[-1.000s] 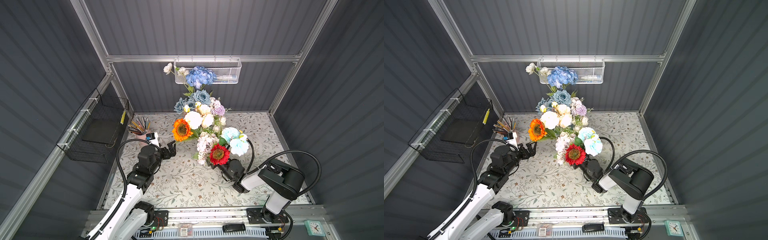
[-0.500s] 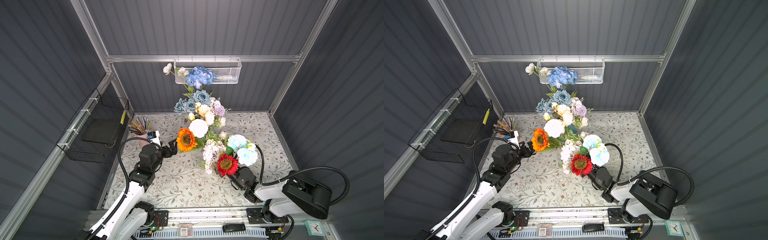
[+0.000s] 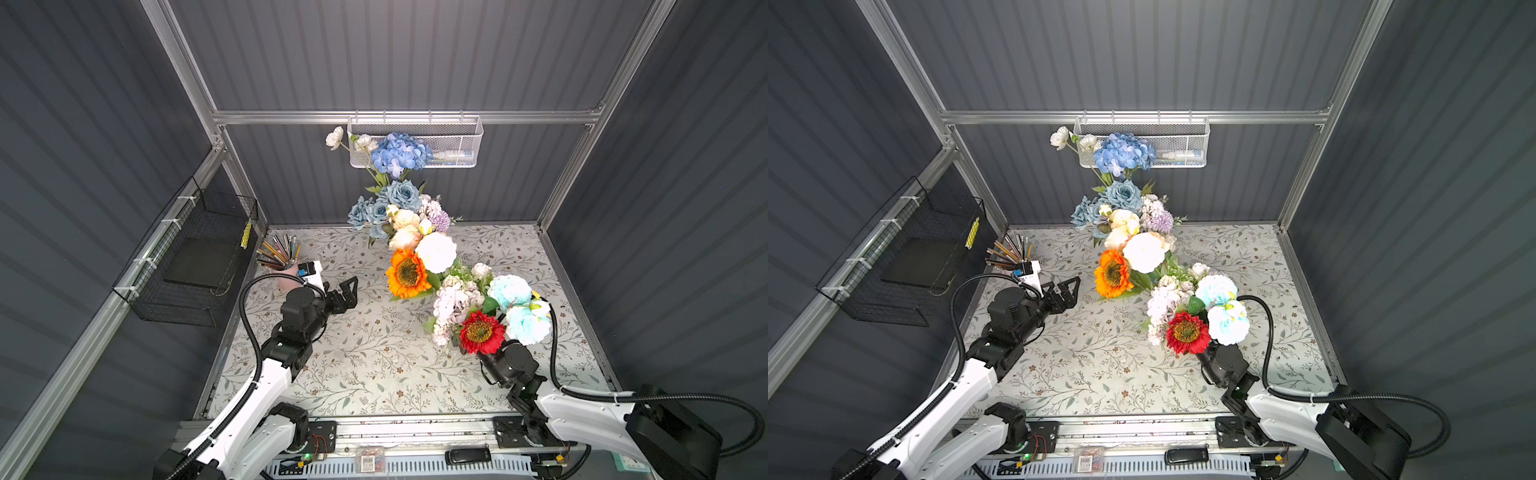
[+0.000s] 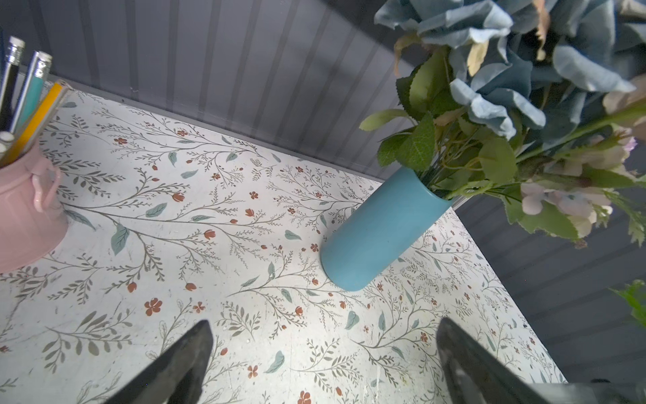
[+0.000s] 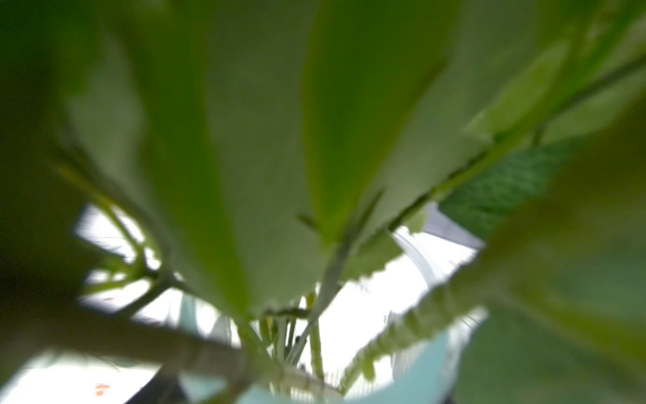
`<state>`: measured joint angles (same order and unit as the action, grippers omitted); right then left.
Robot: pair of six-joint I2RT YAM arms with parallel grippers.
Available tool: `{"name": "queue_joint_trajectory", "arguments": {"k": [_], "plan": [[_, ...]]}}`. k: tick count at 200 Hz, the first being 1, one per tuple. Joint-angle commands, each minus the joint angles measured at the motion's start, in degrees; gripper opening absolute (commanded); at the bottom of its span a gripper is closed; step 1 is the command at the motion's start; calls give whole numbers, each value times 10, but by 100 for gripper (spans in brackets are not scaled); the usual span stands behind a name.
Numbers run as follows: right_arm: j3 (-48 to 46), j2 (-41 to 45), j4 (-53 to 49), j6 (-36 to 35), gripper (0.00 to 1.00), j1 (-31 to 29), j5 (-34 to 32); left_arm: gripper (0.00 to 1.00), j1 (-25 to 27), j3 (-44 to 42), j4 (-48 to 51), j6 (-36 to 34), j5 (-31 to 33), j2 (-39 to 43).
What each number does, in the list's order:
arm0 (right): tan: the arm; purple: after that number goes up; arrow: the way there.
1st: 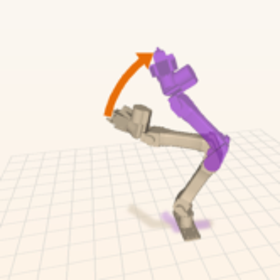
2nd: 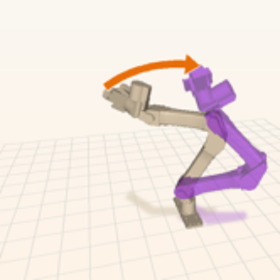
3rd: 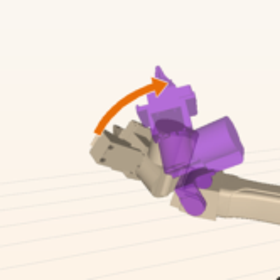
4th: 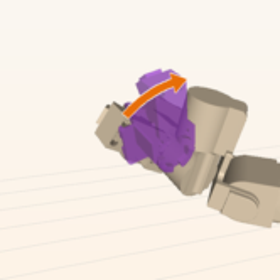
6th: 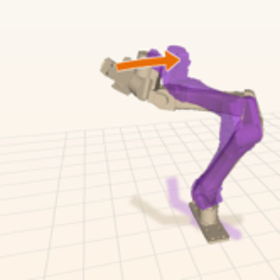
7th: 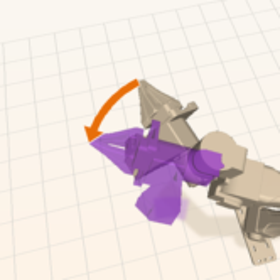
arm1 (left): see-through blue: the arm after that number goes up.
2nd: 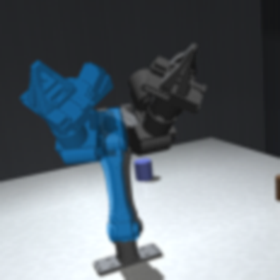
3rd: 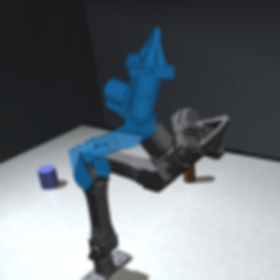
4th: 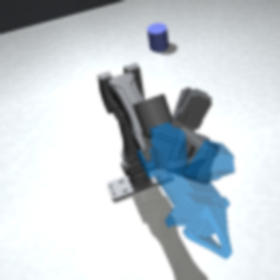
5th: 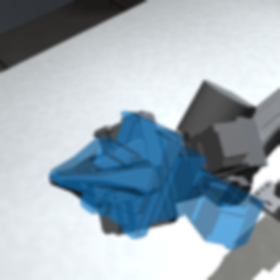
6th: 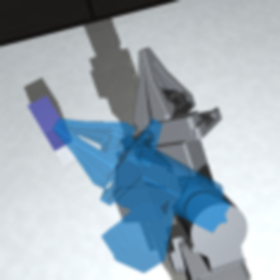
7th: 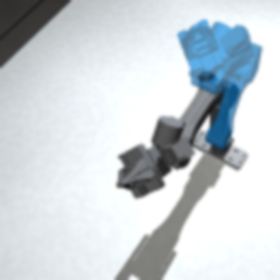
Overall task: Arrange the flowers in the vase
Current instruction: 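Carry the filled glass vase with the right gripper beside the teal vase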
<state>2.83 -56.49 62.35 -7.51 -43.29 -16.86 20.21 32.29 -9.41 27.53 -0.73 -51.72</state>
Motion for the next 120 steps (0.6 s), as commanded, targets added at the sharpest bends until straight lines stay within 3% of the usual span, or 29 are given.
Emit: {"name": "queue_joint_trajectory", "arguments": {"k": [1,44,94,120], "plan": [[26,31,6,38,46,55,19,100,0,-1,-18,5,-14,-4],[70,-20,-2,65,46,170,84,100,1,-3,-16,3,-5,2],[145,-252,219,81,46,253,125,100,0,3,-7,-5,4,5],[213,-324,224,70,46,267,137,100,0,8,5,-15,12,11]]}}
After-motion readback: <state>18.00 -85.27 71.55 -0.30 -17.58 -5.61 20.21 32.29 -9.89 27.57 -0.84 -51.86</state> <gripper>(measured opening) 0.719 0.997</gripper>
